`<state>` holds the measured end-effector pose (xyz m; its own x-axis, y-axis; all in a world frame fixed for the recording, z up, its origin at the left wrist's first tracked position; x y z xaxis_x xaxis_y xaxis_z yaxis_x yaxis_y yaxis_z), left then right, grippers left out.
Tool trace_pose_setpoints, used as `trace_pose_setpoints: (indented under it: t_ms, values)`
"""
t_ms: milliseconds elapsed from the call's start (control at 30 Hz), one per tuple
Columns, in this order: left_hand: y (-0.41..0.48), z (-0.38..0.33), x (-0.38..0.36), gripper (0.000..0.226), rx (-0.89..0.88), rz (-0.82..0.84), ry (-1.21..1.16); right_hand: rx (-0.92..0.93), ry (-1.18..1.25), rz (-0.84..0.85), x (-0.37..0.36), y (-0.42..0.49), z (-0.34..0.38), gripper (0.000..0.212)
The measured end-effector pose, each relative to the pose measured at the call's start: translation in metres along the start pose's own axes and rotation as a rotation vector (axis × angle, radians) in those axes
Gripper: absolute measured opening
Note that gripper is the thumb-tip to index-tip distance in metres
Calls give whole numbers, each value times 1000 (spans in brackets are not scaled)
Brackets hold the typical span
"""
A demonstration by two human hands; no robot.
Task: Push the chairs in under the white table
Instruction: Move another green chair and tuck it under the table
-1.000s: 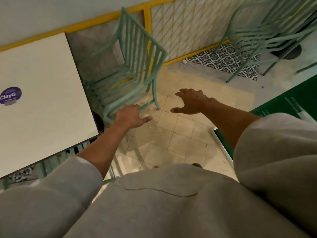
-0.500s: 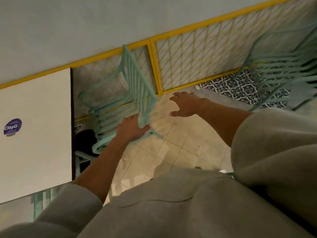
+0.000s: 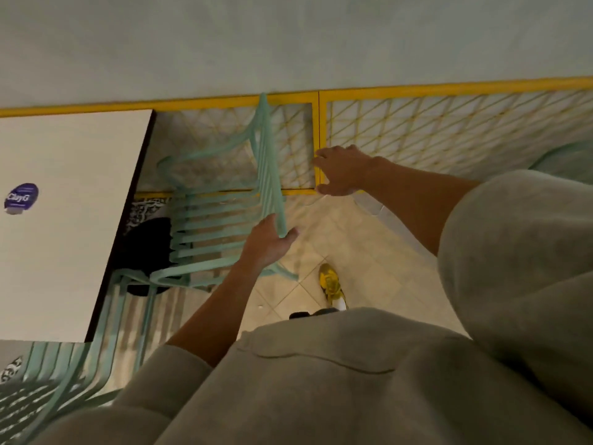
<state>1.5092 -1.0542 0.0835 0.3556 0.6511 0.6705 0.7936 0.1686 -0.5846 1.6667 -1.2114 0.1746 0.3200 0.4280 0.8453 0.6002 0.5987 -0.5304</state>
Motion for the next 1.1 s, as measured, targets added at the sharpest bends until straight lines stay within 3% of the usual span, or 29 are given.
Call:
trace_pose_setpoints:
  t_ms: [300, 467, 700, 867, 1100]
  values:
    - [126, -36, 11, 93, 252, -129, -330, 124, -163, 75, 48, 110, -66, 74]
    - [157, -34, 19, 79, 336, -109, -361, 252, -270, 108, 81, 175, -68, 77]
    - [168, -27, 14, 63, 434, -202, -375, 534, -426, 124, 100, 262, -28, 68]
    - [165, -35, 13, 55, 626, -298, -443, 728, -584, 147, 105, 310, -11, 61]
    - [156, -32, 7, 34, 814, -335, -537, 819, -675, 176, 92, 380, -25, 69]
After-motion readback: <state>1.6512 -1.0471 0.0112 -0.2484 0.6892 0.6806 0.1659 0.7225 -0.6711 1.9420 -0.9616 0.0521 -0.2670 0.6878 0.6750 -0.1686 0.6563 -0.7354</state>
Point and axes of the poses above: each hand's wrist, its own y-axis towards the middle knuckle, its own x-axis out of the back of the hand, z = x × y, the point moved 5 cm from there along y, towards the middle knuckle, and after that the axes turned 10 degrees about z, right-handed, at the moved point
